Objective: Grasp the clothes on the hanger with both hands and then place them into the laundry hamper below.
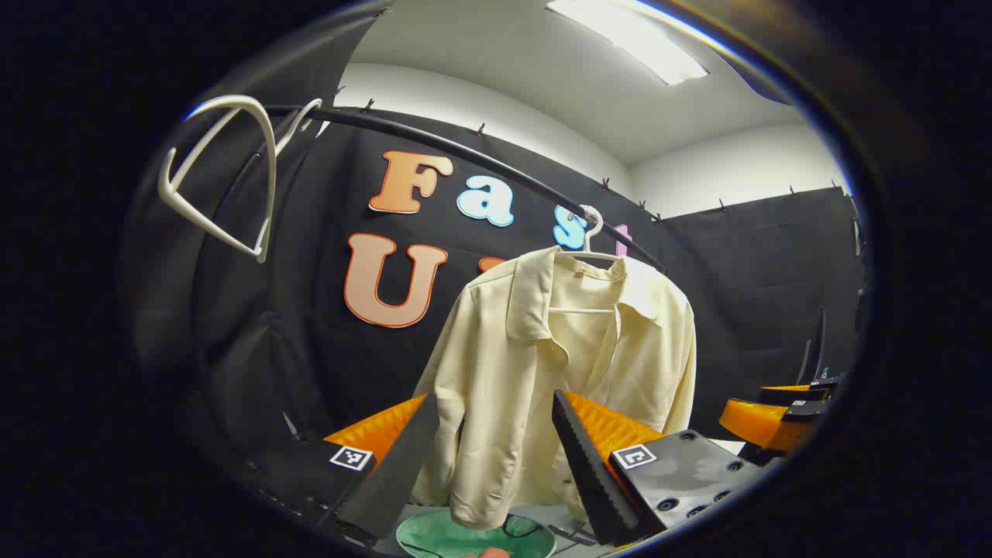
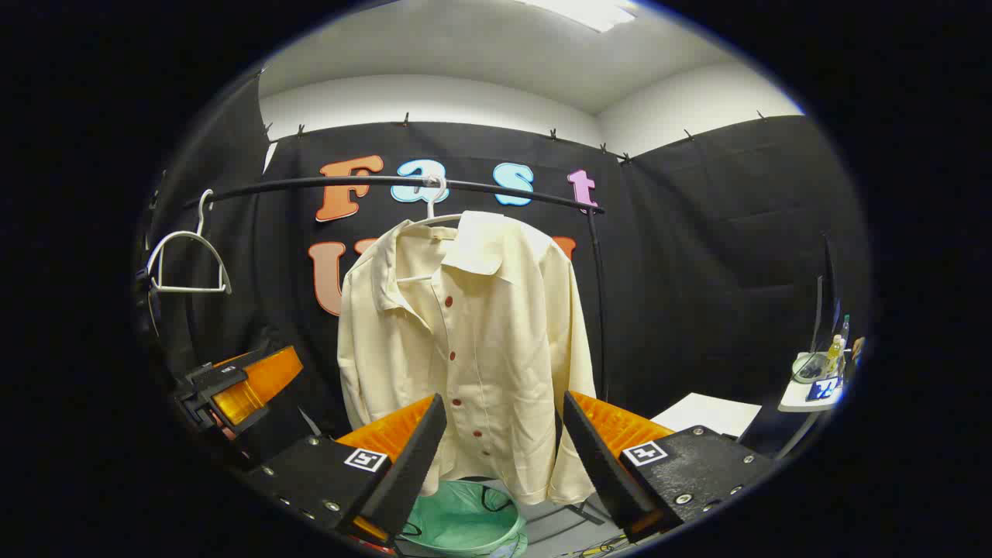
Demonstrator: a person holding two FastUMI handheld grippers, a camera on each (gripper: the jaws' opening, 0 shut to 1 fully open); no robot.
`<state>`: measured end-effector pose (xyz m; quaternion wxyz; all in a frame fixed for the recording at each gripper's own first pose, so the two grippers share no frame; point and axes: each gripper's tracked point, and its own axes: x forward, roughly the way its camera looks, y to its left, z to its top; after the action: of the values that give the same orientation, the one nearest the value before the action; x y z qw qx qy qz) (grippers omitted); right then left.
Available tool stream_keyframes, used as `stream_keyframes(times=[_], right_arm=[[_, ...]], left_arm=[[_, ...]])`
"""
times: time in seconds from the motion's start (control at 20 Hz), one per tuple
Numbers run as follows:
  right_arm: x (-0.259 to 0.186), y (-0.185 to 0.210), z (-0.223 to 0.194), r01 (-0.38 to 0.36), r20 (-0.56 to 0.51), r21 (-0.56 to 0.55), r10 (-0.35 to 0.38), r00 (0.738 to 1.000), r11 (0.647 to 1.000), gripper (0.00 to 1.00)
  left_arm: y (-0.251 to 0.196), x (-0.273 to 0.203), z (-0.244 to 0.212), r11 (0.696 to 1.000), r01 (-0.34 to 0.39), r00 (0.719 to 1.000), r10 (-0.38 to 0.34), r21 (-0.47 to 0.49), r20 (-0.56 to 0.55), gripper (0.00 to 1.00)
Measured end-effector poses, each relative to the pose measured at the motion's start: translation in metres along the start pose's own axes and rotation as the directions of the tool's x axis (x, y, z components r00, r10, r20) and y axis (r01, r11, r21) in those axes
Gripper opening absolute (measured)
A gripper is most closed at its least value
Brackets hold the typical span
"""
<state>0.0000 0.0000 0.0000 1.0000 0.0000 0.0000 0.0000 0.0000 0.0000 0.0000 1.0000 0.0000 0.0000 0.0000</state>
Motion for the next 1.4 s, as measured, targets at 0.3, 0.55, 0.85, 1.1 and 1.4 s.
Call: stream_keyframes(times=[0.3, 0.55, 0.85, 1.1, 1.4], right_arm=[[-0.003, -0.005, 0.002, 0.001, 0.013, -0.001, -0.001, 1.000, 1.000, 0.95], [-0.003, -0.007, -0.001, 0.006, 0.009, 0.008, -0.006, 1.000, 1.000, 0.95], [-0.005, -0.004, -0.006, 0.006, -0.002, 0.023, -0.006, 1.000, 1.000, 0.95], [0.017, 0.011, -0.001, -0.032, 0.002, 0.002, 0.032, 0.999, 0.999, 0.94], [0.090, 0.048, 0.022, -0.064, 0.009, -0.019, 0.064, 0.998, 0.998, 0.95]], left_arm=[[0.010, 0.002, 0.000, 0.999, -0.029, 1.000, 0.029, -0.016, -0.007, 0.96], [0.017, 0.000, 0.000, 0.999, -0.050, 0.999, 0.050, 0.005, -0.010, 1.00], [0.018, -0.004, 0.008, 0.999, -0.045, 0.999, 0.045, 0.020, 0.003, 1.00], [0.016, -0.007, 0.013, 0.999, -0.034, 0.999, 0.034, 0.038, 0.012, 0.96], [0.017, -0.016, 0.010, 0.999, -0.030, 1.000, 0.030, 0.034, 0.000, 0.93]])
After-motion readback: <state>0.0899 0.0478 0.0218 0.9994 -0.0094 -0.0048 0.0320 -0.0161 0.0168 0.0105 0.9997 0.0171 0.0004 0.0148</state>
